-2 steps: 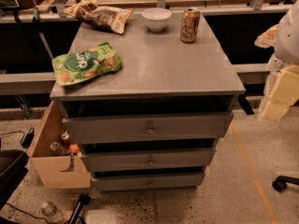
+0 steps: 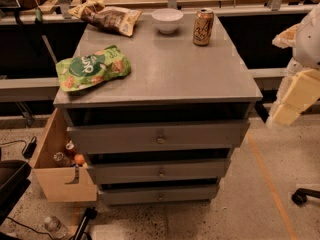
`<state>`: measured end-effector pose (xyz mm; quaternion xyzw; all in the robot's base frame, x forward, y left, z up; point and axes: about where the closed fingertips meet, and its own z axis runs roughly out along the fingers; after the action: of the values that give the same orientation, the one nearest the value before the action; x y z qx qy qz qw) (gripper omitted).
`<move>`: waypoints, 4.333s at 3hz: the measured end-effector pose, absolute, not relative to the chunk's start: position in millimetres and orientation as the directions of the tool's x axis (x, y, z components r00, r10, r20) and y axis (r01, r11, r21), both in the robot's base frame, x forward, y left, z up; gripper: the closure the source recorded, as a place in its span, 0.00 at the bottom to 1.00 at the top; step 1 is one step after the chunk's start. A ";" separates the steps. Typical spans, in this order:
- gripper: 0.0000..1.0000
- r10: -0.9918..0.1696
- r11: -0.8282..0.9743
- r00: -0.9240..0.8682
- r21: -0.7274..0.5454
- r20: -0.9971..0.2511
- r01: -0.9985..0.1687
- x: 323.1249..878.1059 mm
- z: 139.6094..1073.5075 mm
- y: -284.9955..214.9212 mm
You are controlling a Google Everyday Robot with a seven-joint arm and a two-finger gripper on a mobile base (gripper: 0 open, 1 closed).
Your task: Move orange can near green rice chip bag
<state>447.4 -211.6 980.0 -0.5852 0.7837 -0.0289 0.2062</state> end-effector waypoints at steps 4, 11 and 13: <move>0.00 -0.306 0.746 -0.125 -0.156 -0.944 -0.647 609.6 978.0 -241.8; 0.00 -0.093 0.784 0.013 -0.082 -0.996 -0.616 840.9 952.2 -191.1; 0.00 -0.120 0.786 -0.022 -0.081 -0.993 -0.613 894.4 935.5 -185.8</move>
Offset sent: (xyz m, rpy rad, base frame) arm 0.1809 -0.0826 0.0331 0.8870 -0.7281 -0.3980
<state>894.4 -185.8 935.5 -0.2660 0.6889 0.1907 0.6467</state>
